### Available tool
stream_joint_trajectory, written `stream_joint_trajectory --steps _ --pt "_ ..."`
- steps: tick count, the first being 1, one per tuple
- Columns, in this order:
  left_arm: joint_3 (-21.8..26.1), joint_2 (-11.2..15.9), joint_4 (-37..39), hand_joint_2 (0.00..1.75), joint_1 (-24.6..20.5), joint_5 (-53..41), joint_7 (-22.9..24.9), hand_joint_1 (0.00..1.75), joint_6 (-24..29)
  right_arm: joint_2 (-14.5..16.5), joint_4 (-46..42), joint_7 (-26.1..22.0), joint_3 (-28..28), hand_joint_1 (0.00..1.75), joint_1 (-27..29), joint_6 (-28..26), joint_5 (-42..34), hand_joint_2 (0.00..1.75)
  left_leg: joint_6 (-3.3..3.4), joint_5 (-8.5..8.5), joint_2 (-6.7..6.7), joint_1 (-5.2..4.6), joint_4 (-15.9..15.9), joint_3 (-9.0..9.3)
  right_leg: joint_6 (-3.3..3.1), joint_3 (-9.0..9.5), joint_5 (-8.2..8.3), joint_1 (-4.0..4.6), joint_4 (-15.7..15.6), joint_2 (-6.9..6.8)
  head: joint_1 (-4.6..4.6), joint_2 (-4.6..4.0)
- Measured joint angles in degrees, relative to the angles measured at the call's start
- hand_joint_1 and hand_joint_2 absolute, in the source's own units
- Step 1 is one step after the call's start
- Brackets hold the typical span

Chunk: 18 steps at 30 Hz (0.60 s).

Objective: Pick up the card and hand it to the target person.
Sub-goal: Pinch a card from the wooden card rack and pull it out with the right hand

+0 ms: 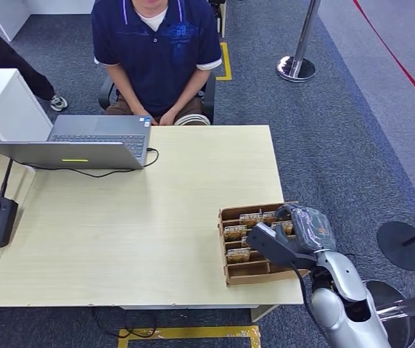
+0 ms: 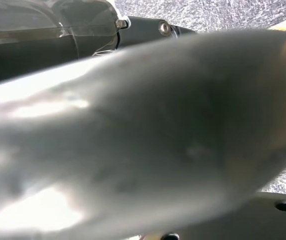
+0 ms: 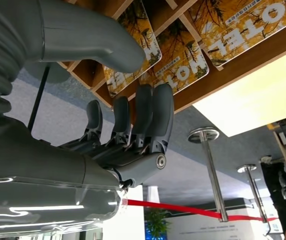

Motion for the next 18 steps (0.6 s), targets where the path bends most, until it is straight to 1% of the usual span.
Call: stream_joint_trajectory --steps 6,18 --pt "0.0 0.0 0.0 0.0 0.0 0.0 -0.08 0.0 -0.25 0.0 0.0 -0.03 -0.04 0.99 0.0 0.0 -0.01 1.75 0.0 0.0 0.0 0.0 0.0 0.0 0.0 0.0 0.0 0.0 0.0 0.0 -0.01 0.0" --pt "0.0 0.0 0.01 0.0 0.0 0.0 0.04 0.0 -0.52 0.01 0.09 -0.31 -0.07 1.08 0.0 0.06 -0.11 1.75 0.0 0.0 0.0 0.0 0.0 0.0 0.0 0.0 0.0 0.0 0.0 0.0 0.0 0.0"
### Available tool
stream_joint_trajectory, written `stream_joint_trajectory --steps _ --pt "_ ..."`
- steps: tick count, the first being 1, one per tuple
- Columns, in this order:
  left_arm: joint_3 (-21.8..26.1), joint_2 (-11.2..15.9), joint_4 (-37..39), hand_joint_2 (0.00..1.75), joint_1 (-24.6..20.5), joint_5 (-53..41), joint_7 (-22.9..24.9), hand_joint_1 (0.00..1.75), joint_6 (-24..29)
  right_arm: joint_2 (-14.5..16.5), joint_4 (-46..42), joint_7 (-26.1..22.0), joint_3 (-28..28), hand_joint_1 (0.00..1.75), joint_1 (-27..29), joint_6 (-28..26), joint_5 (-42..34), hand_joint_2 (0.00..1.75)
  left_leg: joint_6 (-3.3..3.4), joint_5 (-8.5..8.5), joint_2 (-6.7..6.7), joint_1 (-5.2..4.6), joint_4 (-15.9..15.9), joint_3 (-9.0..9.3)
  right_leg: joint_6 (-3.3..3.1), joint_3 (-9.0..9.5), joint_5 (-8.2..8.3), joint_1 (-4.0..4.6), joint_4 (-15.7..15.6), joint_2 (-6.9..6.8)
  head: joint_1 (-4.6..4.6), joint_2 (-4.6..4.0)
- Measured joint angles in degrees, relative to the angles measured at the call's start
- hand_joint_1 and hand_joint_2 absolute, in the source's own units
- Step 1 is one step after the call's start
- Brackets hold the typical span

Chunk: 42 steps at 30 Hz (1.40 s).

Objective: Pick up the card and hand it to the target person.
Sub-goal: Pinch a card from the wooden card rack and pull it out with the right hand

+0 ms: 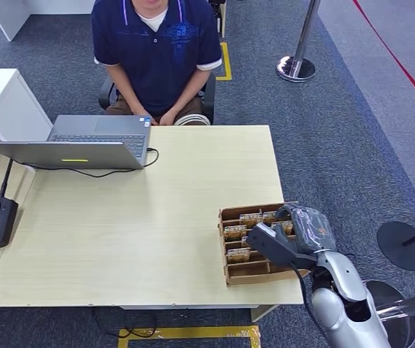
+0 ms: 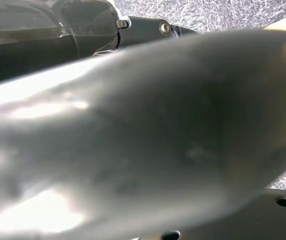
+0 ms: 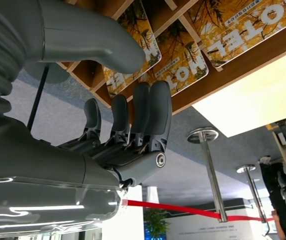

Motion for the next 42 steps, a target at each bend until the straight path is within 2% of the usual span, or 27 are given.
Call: stream_joint_trajectory --steps 11,25,28,31,33,36,42 --pt "0.0 0.02 -0.01 0.0 0.0 0.54 0.15 0.0 0.0 0.47 0.14 -0.08 0.02 1.0 -0.36 0.53 -0.05 1.75 0.0 0.0 0.0 0.0 0.0 0.0 0.0 0.0 0.0 0.0 0.0 0.0 -0.01 0.0" --pt "0.02 0.09 -0.01 0.0 0.0 0.72 0.51 0.0 -0.02 0.47 2.28 -0.7 0.09 1.08 -0.58 1.08 -0.27 1.75 0.0 0.0 0.0 0.0 0.0 -0.01 0.0 0.0 0.0 0.0 0.0 0.0 -0.01 0.0" --pt "0.02 0.1 0.0 0.0 0.0 0.72 0.52 0.0 -0.02 0.47 2.62 -0.72 0.09 1.23 -0.62 1.08 -0.27 1.75 0.0 0.0 0.0 0.0 0.0 -0.01 0.0 0.0 0.0 0.0 0.0 0.0 -0.01 0.0" --pt "0.02 0.11 -0.01 0.0 0.0 0.72 0.54 0.0 -0.02 0.47 2.85 -0.75 0.09 1.55 -0.74 1.07 -0.27 1.75 0.0 0.0 0.0 0.0 0.0 -0.01 0.0 0.0 0.0 0.0 0.0 0.0 0.0 0.0" --pt "0.02 0.12 -0.01 0.0 0.0 0.72 0.56 0.0 -0.03 0.47 2.86 -0.79 0.1 1.68 -0.82 1.07 -0.28 1.75 0.0 0.0 0.0 0.0 0.0 0.0 0.0 0.0 0.0 0.0 0.0 0.0 0.0 0.0" --pt "0.02 0.13 -0.01 0.0 0.0 0.72 0.6 0.0 -0.08 0.48 2.86 -0.84 0.11 1.75 -0.95 1.05 -0.36 1.75 0.0 0.0 0.01 0.0 0.0 0.01 0.0 0.0 0.0 0.0 0.0 0.0 0.0 0.0" --pt "0.02 0.19 -0.01 0.0 0.0 1.07 -0.57 0.0 -2.22 0.51 2.86 -0.91 0.14 1.75 -1.28 1.01 -0.44 1.75 0.0 0.01 0.0 0.0 0.0 0.01 0.0 0.02 0.01 0.0 0.0 0.0 -0.01 0.0"
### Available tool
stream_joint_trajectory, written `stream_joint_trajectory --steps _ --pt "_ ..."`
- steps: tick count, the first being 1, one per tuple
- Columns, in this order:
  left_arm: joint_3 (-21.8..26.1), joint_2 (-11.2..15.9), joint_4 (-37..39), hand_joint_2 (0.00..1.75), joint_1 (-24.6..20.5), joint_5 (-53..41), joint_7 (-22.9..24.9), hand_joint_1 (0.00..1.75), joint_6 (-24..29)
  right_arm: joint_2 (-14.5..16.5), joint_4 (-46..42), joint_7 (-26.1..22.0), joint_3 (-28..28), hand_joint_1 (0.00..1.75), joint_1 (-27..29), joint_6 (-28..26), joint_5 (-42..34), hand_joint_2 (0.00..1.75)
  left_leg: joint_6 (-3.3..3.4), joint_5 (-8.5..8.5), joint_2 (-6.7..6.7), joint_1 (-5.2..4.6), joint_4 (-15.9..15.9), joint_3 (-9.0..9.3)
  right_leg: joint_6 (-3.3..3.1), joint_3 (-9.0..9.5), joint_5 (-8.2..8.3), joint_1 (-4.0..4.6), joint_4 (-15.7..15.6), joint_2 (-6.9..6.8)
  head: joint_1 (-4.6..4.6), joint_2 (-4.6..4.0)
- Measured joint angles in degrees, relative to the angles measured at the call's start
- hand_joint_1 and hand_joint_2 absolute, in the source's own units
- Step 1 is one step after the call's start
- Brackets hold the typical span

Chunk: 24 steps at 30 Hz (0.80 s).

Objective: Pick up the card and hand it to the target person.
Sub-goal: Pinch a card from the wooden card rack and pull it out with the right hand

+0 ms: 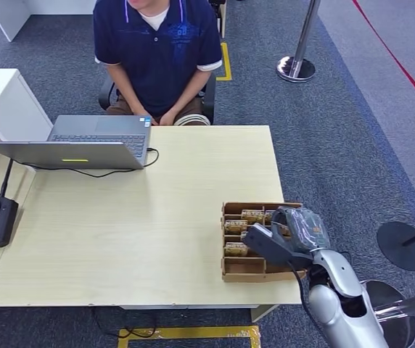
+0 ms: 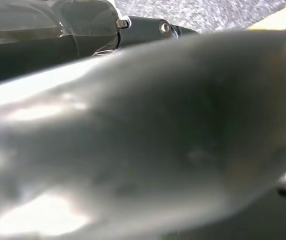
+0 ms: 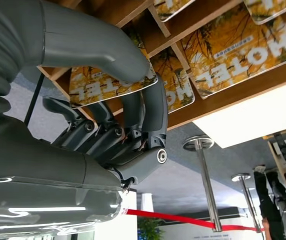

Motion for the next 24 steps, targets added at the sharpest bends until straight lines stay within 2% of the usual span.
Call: stream_joint_trajectory --steps 1,5,24 --pt "0.0 0.01 0.0 0.0 0.0 0.14 -0.41 0.0 -0.4 0.0 0.0 -0.01 0.0 1.75 -0.01 -0.01 -0.02 1.75 0.0 0.0 0.0 0.0 0.0 0.0 0.0 0.0 0.0 0.0 0.0 0.0 0.0 0.0" --pt "0.0 0.11 0.0 1.75 0.01 0.49 -1.34 0.0 -0.75 0.02 0.0 -0.03 0.0 1.75 -0.02 -0.04 -0.09 1.75 0.0 0.0 0.0 0.0 0.0 0.0 0.0 0.0 0.0 0.0 0.0 0.0 0.0 0.0" --pt "0.0 0.42 0.0 1.75 0.01 0.75 -0.11 0.0 0.34 0.74 -1.34 -1.17 -0.05 1.75 -0.26 0.49 -0.59 1.75 -0.01 0.0 0.0 0.0 0.0 -0.01 0.0 -0.01 0.0 0.0 0.0 0.0 0.0 0.0"
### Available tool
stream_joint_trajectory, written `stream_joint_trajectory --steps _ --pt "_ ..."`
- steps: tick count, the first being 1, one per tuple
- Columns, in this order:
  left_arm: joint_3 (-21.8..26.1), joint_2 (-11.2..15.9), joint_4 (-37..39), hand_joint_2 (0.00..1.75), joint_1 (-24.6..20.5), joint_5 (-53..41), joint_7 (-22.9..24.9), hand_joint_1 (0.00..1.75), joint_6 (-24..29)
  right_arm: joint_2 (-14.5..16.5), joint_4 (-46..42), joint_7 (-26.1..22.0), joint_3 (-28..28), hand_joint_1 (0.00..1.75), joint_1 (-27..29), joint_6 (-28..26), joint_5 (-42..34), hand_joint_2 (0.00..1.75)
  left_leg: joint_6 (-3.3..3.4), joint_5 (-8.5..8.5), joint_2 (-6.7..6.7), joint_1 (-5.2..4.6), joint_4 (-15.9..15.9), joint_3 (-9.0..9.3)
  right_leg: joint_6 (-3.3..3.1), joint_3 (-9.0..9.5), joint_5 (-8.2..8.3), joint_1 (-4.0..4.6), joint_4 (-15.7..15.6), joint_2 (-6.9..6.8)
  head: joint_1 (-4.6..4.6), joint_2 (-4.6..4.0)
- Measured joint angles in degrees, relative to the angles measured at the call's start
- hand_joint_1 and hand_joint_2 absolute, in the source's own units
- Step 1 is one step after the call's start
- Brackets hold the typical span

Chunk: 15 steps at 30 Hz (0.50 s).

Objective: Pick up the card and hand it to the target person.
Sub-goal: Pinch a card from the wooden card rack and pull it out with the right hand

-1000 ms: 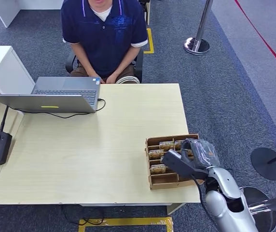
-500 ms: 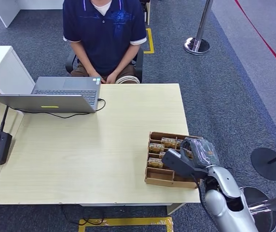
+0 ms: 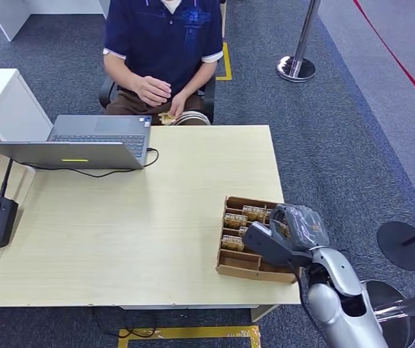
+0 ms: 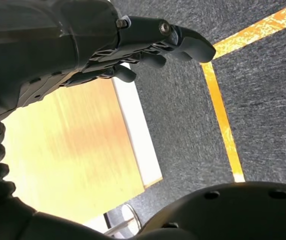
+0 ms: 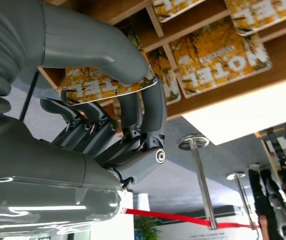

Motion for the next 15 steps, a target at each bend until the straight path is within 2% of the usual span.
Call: stream_joint_trajectory --steps 7,15 --pt "0.0 0.32 0.0 1.75 0.0 -0.02 -0.09 0.0 0.02 -0.2 -1.96 -1.81 -1.09 1.75 -0.11 0.09 -2.57 1.75 0.0 0.0 0.0 0.0 0.0 0.0 0.0 0.0 0.0 0.0 0.0 0.0 0.01 0.0" --pt "0.0 0.42 0.0 1.75 0.01 -0.02 -0.26 0.0 -0.08 -1.78 -3.81 -3.28 -2.8 1.75 -0.98 -0.08 -6.25 1.75 0.0 0.0 0.0 -0.01 0.0 0.0 0.0 0.0 0.0 -0.01 0.0 0.0 0.01 0.0"
